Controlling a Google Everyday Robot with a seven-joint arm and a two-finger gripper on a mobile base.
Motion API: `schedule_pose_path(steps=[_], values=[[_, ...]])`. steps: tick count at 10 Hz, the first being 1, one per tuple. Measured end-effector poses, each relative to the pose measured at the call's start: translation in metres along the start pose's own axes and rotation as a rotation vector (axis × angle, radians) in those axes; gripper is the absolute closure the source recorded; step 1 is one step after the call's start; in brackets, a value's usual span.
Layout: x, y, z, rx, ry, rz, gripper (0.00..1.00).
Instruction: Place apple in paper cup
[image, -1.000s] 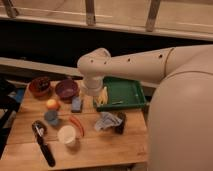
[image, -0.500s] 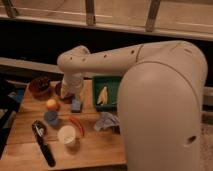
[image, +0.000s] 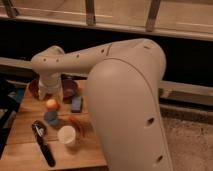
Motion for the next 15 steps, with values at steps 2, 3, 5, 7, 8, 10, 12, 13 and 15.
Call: schedule_pose_path(steps=[2, 3, 5, 7, 8, 10, 12, 13, 15], values=[[-0.002, 0.029, 0.008, 0.017, -0.008, -0.073, 0.35], [-0.006, 0.039, 0.011, 0.023, -0.014, -0.095, 0.35], [-0.015, 0.045, 0.014, 0.027, -0.020, -0.108, 0.35], [-0.017, 0.043, 0.014, 0.027, -0.019, -0.104, 0.35], [-0.016, 0.045, 0.014, 0.026, -0.018, -0.106, 0.35], [-0.017, 0.042, 0.014, 0.027, -0.020, -0.098, 0.35], [-0.021, 0.034, 0.025, 0.023, -0.017, -0.066, 0.35], [-0.025, 0.028, 0.036, 0.026, -0.012, -0.051, 0.35], [-0.034, 0.019, 0.057, 0.032, -0.001, -0.019, 0.35]])
